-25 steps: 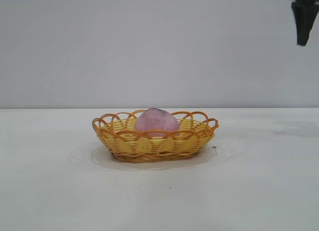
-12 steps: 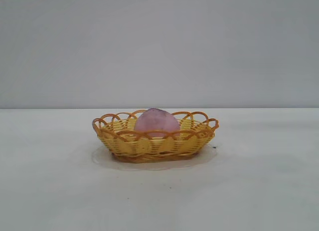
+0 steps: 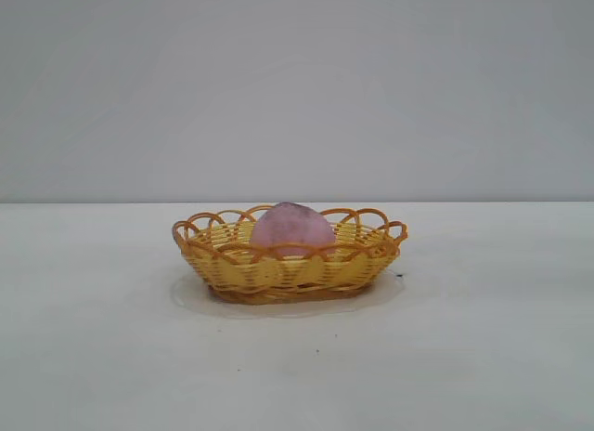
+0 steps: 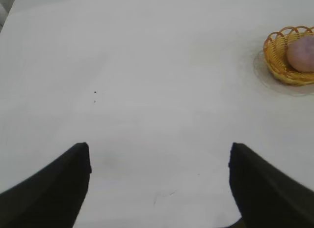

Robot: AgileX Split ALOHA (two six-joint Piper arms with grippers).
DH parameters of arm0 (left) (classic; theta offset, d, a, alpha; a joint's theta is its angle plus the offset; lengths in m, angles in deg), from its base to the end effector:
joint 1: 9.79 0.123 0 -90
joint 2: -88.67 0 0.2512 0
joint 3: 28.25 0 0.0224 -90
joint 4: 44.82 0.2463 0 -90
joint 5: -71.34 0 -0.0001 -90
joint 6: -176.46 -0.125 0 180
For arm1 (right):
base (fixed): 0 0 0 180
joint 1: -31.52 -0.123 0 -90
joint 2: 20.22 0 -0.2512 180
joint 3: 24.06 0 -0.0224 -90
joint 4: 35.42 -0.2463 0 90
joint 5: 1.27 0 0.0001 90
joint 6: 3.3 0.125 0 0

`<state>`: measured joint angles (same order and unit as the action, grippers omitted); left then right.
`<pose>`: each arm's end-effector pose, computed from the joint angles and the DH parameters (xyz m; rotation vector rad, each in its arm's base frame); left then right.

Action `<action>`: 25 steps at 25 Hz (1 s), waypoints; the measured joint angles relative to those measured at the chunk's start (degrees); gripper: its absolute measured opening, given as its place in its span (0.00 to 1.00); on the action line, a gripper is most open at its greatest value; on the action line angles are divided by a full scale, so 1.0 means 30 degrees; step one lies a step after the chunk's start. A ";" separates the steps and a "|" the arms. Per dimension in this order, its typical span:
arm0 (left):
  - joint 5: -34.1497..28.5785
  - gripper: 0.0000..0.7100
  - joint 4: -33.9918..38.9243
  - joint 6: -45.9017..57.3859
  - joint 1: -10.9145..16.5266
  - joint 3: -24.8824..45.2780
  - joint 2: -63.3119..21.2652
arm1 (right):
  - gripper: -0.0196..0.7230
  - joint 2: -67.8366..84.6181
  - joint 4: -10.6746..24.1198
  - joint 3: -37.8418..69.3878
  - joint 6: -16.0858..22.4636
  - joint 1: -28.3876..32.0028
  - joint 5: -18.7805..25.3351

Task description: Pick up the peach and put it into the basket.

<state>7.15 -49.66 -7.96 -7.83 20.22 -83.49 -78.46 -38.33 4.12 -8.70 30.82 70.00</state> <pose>0.0514 -0.0077 0.2493 0.0521 2.0996 -0.0350 0.1595 0.0080 0.2588 -0.1370 2.7467 0.0483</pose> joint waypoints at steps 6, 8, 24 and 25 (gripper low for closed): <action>0.0000 0.76 0.0000 0.0000 0.0000 0.0000 0.0000 | 0.73 0.6587 0.0195 0.3113 0.1230 0.0000 0.0255; 0.0000 0.76 0.0000 0.0000 0.0000 0.0000 0.0000 | 0.73 0.8743 0.0309 0.3892 0.1239 0.0000 0.0331; 0.0000 0.76 0.0000 0.0000 0.0000 0.0000 -0.0030 | 0.73 1.6775 0.0382 0.6092 0.2324 0.0000 -0.0933; 0.0000 0.76 0.0000 0.0000 0.0000 0.0000 -0.0030 | 0.73 1.6775 0.0343 0.6246 0.2410 0.0000 -0.1176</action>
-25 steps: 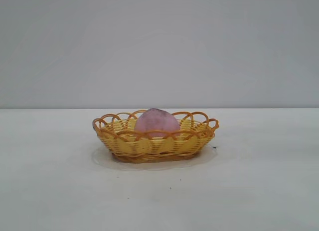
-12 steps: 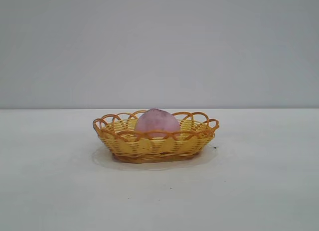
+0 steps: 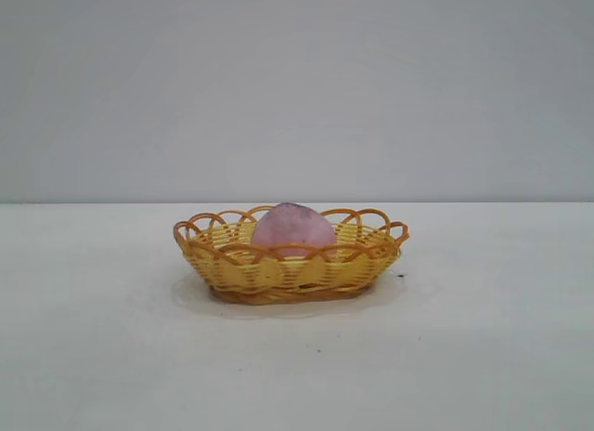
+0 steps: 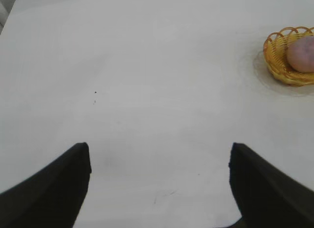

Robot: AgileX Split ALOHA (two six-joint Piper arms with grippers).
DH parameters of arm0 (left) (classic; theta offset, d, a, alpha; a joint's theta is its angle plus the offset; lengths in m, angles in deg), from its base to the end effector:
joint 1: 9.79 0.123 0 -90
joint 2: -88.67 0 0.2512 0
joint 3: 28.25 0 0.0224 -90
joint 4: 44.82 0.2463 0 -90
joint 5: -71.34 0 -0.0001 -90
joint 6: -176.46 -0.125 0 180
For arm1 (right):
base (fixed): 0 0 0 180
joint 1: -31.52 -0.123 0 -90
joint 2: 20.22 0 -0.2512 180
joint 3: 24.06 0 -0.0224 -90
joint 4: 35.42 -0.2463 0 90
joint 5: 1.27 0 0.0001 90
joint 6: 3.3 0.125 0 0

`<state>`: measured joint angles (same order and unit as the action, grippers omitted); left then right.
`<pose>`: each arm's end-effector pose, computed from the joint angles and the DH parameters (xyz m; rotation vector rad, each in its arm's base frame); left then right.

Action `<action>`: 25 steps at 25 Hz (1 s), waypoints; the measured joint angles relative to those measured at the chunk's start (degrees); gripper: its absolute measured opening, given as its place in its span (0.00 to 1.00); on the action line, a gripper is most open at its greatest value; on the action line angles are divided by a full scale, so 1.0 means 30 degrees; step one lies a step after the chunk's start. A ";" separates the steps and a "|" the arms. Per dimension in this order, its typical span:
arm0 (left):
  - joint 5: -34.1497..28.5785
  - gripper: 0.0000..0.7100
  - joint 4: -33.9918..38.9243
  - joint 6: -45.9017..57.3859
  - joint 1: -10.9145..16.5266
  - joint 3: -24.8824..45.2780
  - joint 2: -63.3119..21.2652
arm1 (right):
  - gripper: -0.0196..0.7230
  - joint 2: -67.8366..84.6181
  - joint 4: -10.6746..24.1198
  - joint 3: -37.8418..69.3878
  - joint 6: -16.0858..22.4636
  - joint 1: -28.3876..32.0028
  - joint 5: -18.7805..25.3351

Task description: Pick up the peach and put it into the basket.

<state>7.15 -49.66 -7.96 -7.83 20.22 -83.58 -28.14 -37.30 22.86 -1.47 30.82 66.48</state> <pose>0.0512 -0.0078 0.2494 0.0522 2.0980 -0.0349 0.0448 0.0043 0.2504 0.0166 2.1398 0.0656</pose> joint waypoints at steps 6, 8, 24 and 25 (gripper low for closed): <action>0.0000 0.76 0.0000 0.0000 0.0000 0.0000 0.0000 | 0.73 0.0000 -0.0373 0.0396 0.0084 0.0000 -0.0718; 0.0000 0.76 0.0000 0.0000 0.0000 0.0000 0.0000 | 0.73 0.0000 -0.0373 0.0396 0.0084 0.0000 -0.0718; 0.0000 0.76 0.0000 0.0000 -0.0255 0.0000 0.0000 | 0.73 0.0000 -0.0402 0.0396 0.0084 0.0000 -0.0765; 0.0000 0.76 0.0000 0.0000 -0.0333 0.0000 0.0000 | 0.73 0.0000 -0.0402 0.0396 0.0084 0.0000 -0.0765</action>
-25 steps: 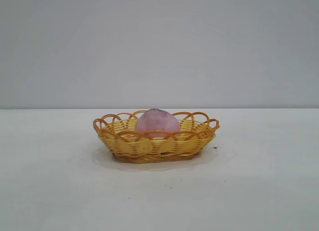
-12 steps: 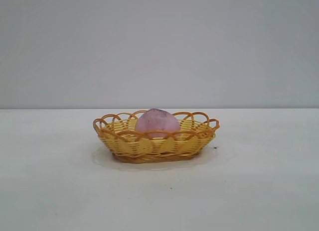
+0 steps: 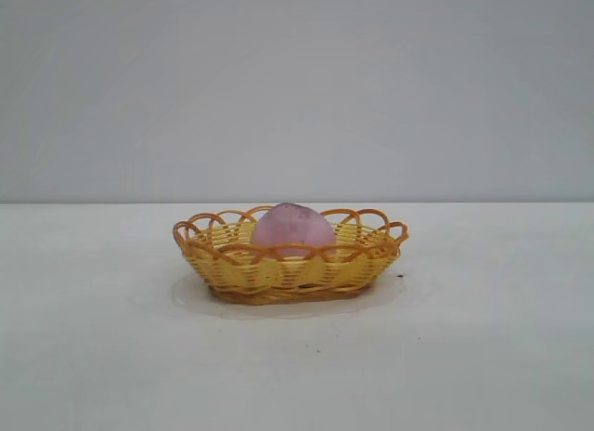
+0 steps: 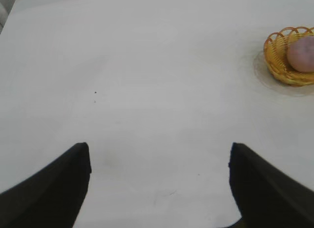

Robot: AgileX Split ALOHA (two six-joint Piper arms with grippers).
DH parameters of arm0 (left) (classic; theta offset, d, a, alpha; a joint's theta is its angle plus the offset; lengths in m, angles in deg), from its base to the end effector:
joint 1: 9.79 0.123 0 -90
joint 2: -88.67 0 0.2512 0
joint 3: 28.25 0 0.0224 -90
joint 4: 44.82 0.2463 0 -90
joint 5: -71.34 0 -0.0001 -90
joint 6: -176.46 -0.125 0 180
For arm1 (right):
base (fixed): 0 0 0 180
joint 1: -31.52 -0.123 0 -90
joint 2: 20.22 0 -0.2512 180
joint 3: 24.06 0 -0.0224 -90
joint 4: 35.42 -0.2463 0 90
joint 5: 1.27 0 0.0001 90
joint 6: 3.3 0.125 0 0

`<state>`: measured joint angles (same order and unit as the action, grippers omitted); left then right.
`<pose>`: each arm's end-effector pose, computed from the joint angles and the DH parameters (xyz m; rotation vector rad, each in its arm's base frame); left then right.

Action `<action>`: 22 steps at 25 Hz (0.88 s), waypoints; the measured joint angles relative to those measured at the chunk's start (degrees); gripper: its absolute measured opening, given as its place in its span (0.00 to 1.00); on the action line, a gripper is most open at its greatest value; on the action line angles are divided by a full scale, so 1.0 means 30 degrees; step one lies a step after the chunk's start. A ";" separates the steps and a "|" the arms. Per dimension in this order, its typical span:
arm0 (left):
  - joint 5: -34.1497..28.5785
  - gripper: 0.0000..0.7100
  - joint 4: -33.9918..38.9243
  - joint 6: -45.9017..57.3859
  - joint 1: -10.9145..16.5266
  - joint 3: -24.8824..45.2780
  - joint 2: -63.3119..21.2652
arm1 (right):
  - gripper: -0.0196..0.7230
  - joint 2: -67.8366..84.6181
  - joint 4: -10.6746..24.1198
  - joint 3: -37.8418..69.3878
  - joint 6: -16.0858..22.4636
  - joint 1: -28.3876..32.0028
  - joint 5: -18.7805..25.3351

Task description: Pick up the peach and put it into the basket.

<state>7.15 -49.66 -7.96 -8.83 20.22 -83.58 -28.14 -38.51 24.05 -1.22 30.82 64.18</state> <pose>0.0510 -0.0086 0.2494 0.0705 2.0976 -0.0455 0.0493 0.0067 0.2486 0.0202 2.1203 0.0941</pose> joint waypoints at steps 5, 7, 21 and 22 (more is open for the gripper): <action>0.0000 0.76 0.0000 0.0000 -0.0009 0.0000 0.0000 | 0.73 0.0000 0.0000 0.0000 0.0000 -0.0167 0.0000; 0.0000 0.76 0.0000 0.0000 -0.0009 0.0000 0.0000 | 0.73 0.0000 0.0000 0.0000 0.0000 -0.0342 0.0000; 0.0000 0.76 0.0000 0.0000 -0.0009 0.0000 0.0000 | 0.73 0.0000 0.0000 0.0000 0.0000 -0.0389 0.0000; 0.0000 0.76 0.0000 0.0000 -0.0009 0.0000 0.0000 | 0.73 0.0000 0.0000 0.0000 0.0000 -0.0389 0.0000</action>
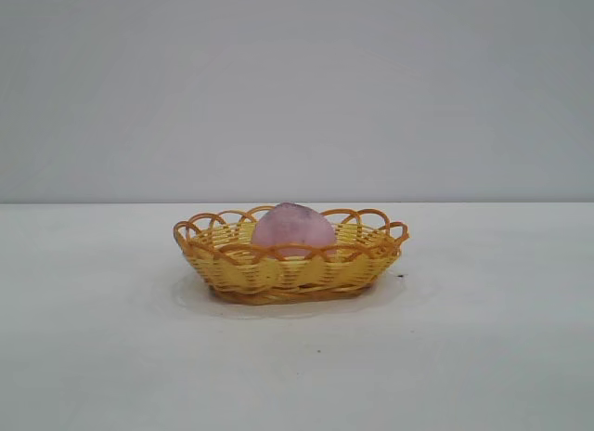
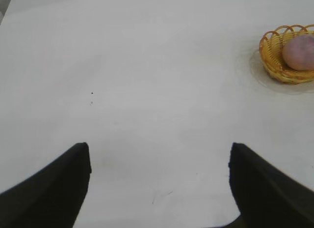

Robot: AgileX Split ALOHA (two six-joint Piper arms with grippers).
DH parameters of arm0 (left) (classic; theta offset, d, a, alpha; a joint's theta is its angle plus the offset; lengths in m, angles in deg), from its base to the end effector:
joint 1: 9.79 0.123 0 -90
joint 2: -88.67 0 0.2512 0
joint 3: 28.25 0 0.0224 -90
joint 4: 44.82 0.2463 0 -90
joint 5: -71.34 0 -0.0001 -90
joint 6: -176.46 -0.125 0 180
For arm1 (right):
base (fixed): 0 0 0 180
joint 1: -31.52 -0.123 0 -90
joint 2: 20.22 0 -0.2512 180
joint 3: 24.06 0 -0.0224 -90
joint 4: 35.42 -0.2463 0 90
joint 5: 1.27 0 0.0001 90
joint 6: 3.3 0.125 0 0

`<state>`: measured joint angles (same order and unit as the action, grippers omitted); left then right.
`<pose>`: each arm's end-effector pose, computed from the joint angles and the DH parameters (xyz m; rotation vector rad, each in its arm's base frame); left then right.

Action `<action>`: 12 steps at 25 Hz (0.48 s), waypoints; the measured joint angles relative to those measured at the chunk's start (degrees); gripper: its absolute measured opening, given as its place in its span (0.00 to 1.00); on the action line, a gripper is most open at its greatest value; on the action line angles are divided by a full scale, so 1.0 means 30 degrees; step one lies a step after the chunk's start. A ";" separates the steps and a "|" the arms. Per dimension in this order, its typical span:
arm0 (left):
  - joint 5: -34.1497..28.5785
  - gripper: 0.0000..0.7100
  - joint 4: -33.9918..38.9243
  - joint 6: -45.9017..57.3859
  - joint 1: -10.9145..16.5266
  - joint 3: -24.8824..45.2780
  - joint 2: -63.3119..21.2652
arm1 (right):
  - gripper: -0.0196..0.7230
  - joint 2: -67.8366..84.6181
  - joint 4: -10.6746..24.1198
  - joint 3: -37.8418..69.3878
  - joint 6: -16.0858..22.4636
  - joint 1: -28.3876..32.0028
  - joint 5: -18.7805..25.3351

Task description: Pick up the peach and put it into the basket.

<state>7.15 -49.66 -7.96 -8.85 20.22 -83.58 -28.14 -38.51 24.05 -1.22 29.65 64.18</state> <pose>0.0510 -0.0087 0.2494 0.0708 2.0976 -0.0457 0.0492 0.0077 0.2486 -0.0015 2.1208 0.1063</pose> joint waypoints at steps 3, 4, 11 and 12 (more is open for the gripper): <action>0.0000 0.76 0.0000 0.0000 0.0000 0.0000 0.0000 | 0.73 0.0000 0.0000 0.0000 -0.0040 0.0000 0.0000; 0.0000 0.76 0.0000 0.0000 0.0000 0.0000 0.0000 | 0.73 0.0000 0.0000 0.0000 -0.0076 0.0000 0.0000; 0.0000 0.76 0.0000 0.0000 0.0000 0.0000 0.0000 | 0.73 0.0000 0.0000 0.0000 -0.0851 0.0000 0.0000; 0.0000 0.76 0.0000 0.0000 0.0000 0.0000 0.0000 | 0.73 0.0000 0.0000 0.0000 -0.0921 0.0000 0.0000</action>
<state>7.15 -49.66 -7.96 -8.85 20.22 -83.58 -28.14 -38.51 24.05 -3.98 29.65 64.18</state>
